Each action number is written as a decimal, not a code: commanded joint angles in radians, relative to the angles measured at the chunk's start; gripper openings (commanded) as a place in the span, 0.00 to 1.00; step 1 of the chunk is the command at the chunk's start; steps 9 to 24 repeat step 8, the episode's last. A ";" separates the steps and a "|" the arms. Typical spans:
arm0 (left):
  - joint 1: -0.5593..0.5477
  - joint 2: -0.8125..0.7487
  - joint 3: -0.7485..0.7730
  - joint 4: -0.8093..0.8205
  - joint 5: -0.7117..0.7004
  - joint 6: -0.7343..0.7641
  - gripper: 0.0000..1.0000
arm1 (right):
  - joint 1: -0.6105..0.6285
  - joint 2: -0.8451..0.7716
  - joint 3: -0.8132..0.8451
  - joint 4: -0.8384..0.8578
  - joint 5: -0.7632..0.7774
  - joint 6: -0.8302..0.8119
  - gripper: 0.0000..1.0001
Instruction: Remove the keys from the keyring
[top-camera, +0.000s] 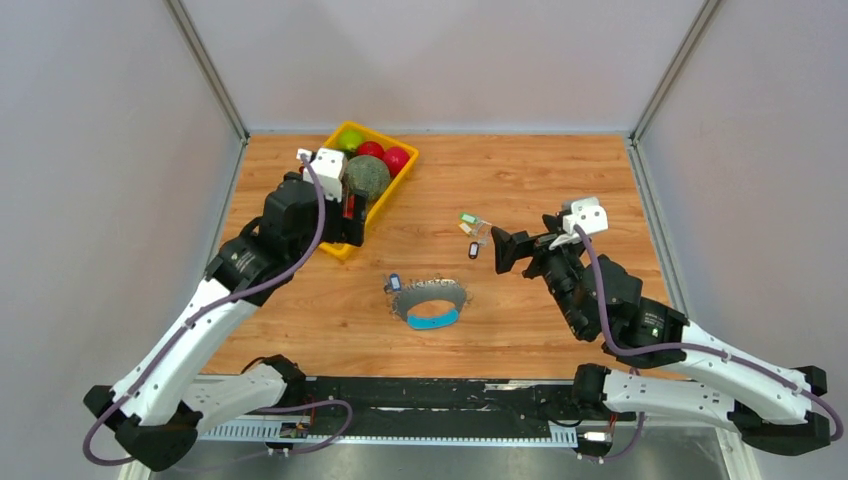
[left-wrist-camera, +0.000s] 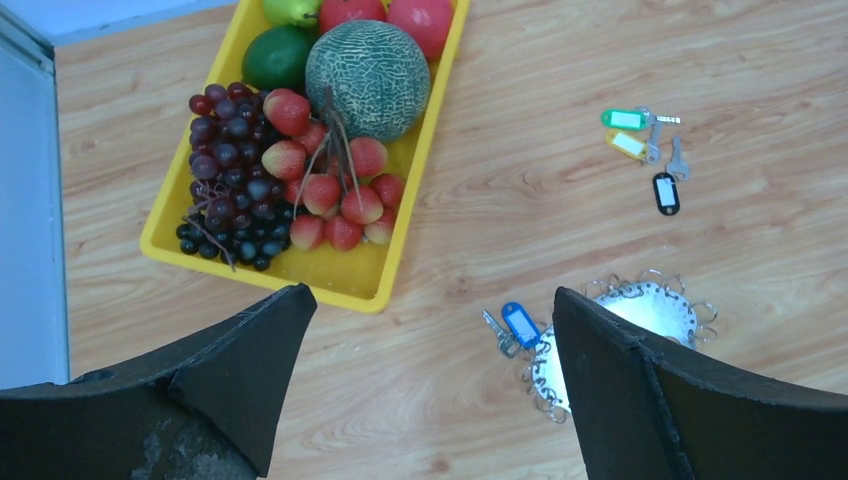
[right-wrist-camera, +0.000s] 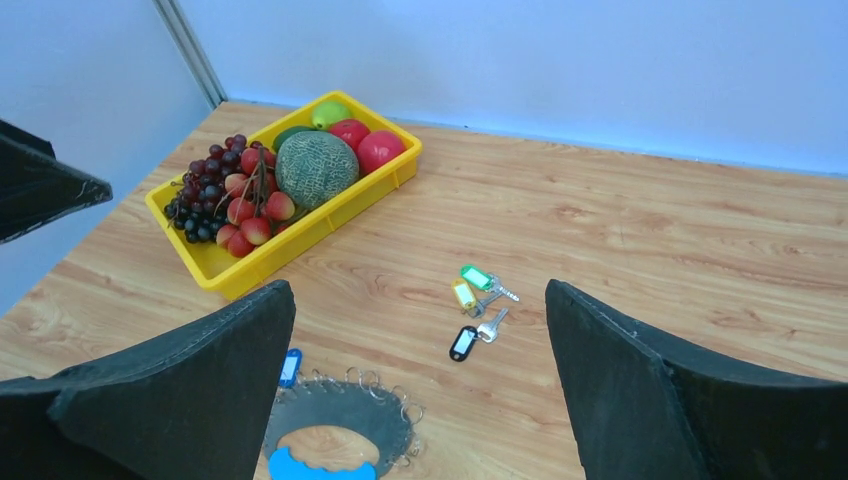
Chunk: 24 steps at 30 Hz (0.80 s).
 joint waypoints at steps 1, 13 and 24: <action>0.005 -0.052 -0.097 0.147 0.056 0.064 1.00 | -0.006 -0.007 0.034 -0.023 -0.016 -0.037 1.00; 0.004 -0.046 -0.111 0.161 0.107 0.081 1.00 | -0.007 -0.006 0.013 -0.025 -0.029 -0.021 1.00; 0.004 -0.046 -0.111 0.161 0.107 0.081 1.00 | -0.007 -0.006 0.013 -0.025 -0.029 -0.021 1.00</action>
